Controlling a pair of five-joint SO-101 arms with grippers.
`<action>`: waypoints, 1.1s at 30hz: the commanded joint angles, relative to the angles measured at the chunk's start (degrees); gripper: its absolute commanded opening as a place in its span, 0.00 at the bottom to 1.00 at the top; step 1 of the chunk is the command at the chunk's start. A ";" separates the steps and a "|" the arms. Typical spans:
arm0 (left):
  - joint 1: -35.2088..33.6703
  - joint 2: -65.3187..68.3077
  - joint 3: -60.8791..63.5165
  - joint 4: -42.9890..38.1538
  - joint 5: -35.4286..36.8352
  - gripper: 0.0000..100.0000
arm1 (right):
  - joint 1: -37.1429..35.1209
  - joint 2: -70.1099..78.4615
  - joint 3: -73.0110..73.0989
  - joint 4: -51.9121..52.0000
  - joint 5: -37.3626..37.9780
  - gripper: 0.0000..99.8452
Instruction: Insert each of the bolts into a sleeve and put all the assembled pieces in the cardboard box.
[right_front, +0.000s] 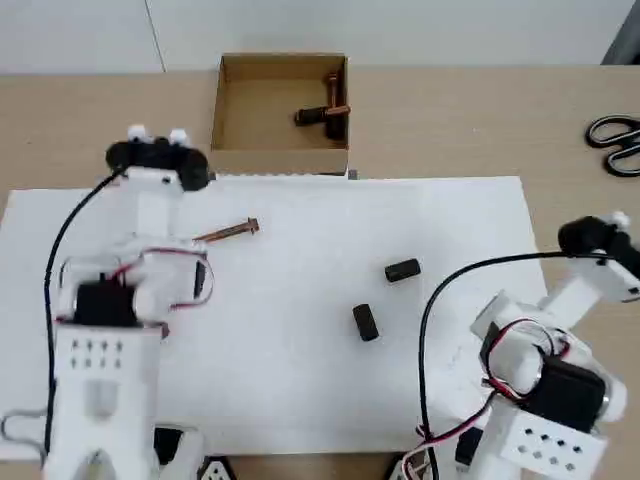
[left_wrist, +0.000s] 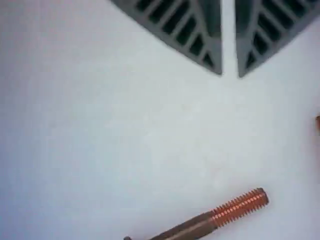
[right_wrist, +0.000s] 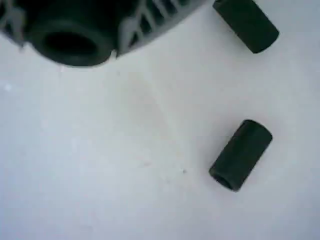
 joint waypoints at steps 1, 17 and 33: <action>-0.62 13.36 -7.78 0.35 -6.59 0.01 | 2.59 -2.07 0.62 -1.45 -0.18 0.00; -0.44 48.44 -36.09 5.10 -32.97 0.01 | 3.65 -11.47 10.73 -4.97 -5.54 0.00; 0.53 77.45 -73.10 22.51 -38.77 0.12 | 6.20 -13.14 12.92 -5.05 -5.27 0.00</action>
